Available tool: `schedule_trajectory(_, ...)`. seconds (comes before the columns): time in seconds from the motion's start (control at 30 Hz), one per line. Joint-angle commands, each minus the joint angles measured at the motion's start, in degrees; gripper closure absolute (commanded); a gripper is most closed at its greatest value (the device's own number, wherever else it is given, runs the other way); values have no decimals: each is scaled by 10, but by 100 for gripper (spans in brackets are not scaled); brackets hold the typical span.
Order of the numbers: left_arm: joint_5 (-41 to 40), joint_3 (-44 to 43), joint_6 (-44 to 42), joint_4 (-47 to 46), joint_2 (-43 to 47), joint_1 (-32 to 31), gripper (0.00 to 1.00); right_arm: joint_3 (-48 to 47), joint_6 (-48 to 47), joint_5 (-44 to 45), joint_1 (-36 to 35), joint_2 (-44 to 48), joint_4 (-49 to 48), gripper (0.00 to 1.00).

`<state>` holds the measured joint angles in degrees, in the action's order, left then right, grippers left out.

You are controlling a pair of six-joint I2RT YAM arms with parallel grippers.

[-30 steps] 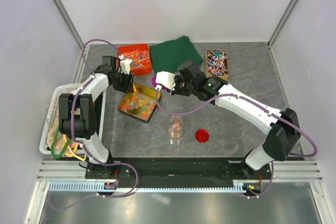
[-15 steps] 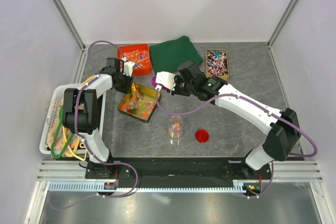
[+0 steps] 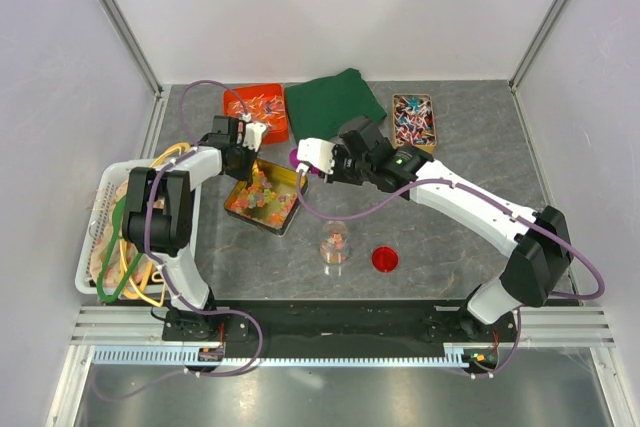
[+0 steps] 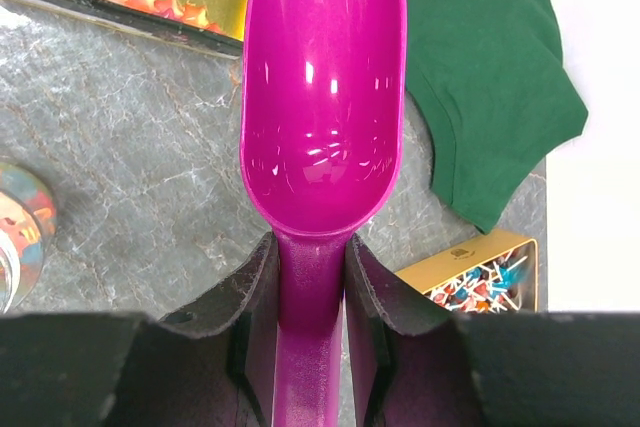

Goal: Pack the candies
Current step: Pick up the storage box at the center of the board, then adjust the fake candies in the storage box.

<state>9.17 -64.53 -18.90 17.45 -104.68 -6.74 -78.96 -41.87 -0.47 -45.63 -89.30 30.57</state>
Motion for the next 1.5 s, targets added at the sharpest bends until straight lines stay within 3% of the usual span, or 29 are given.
schedule_trajectory(0.0, -21, 0, -25, -3, -20, -6, 98, -16, -8, -10, 0, 13, 12, 100)
schedule_trajectory(0.1, -14, -9, -24, 8, -20, -7, 98, -43, -21, -4, -8, 10, 41, 100)
schedule_trajectory(0.3, 27, -45, -1, 30, 15, -11, 98, -95, -86, 125, -79, -23, 103, 100)
schedule_trajectory(0.5, 71, -37, 71, -30, 73, -14, 98, -153, -132, 229, -132, -76, 149, 100)
schedule_trajectory(0.67, 60, -22, 121, -73, 87, -25, 98, -206, -157, 281, -155, -140, 186, 100)
schedule_trajectory(1.07, -106, 30, 148, -124, 126, -58, 98, -298, -241, 455, -171, -272, 188, 100)
schedule_trajectory(1.47, -181, 82, 151, -204, 177, -63, 98, -320, -294, 502, -177, -326, 210, 100)
